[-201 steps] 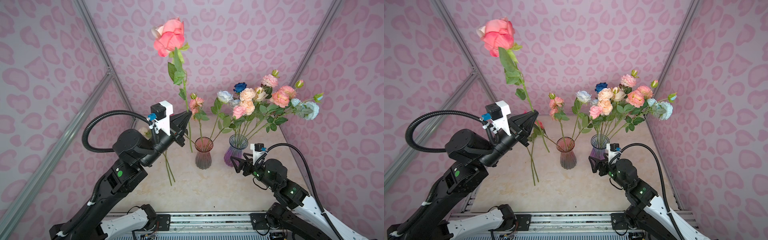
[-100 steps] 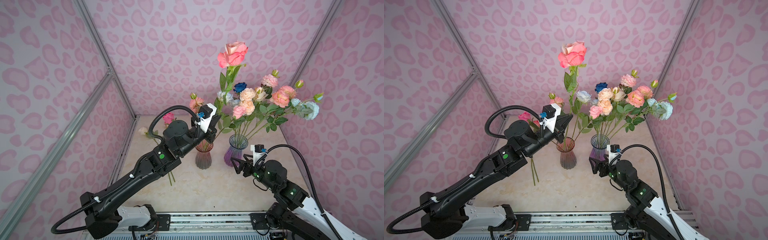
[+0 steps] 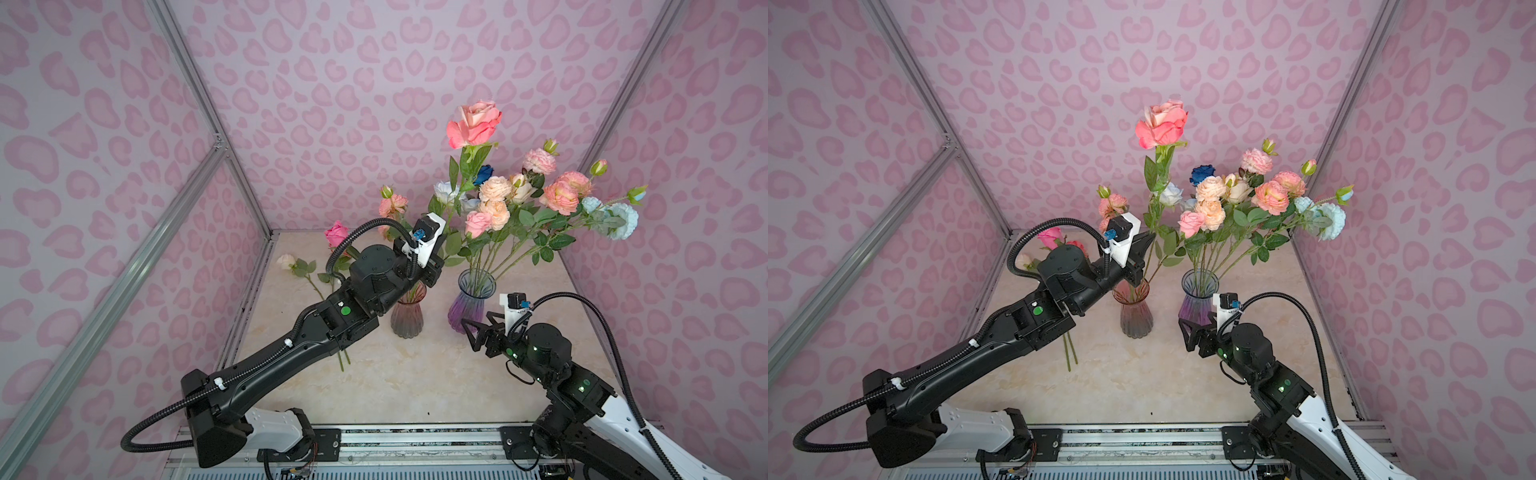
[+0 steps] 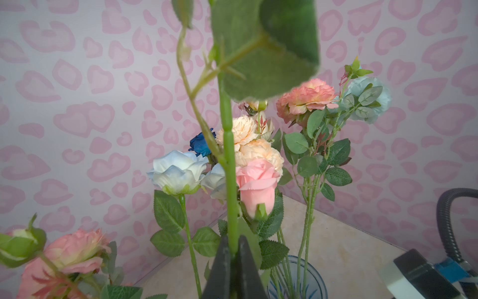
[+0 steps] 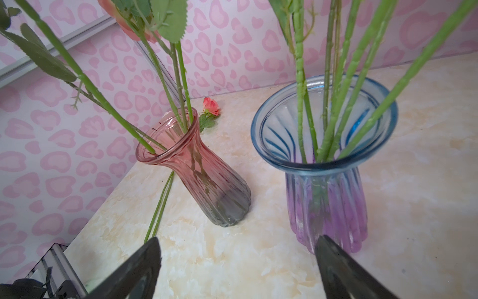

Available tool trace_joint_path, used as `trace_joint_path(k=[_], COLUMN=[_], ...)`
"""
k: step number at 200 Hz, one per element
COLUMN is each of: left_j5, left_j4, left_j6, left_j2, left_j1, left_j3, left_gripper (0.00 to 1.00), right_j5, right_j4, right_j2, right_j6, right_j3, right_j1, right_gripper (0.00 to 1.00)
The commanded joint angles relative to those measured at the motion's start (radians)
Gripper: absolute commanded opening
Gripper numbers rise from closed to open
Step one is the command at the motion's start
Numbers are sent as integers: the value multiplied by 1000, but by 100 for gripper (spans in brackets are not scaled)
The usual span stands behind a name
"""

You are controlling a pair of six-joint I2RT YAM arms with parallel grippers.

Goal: Arrange the flowers into the vase
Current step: 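Carry the pink rose with the left gripper over the pink vase, then lower the pink rose stem into the pink vase with the left gripper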

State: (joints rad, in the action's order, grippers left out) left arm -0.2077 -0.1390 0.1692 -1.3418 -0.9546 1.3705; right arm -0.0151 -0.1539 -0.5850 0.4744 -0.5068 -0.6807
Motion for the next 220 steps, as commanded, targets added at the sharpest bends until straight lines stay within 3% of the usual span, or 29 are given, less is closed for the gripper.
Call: trace_joint_path(k=[1,220], left_j5=[-26,-168], left_j4=[-77,-128], left_j6=[20,35], left_j2=[-7,10], left_j1=[-1,-3], left_j3=[-5,-130], left_gripper=[3,3], right_j5=[15,-5], right_j4=[20,46], right_j2=[3,-14], right_j6=[-21,-15], right_j3=[8,16], right_j1=[1,9], right_gripper=[94,94])
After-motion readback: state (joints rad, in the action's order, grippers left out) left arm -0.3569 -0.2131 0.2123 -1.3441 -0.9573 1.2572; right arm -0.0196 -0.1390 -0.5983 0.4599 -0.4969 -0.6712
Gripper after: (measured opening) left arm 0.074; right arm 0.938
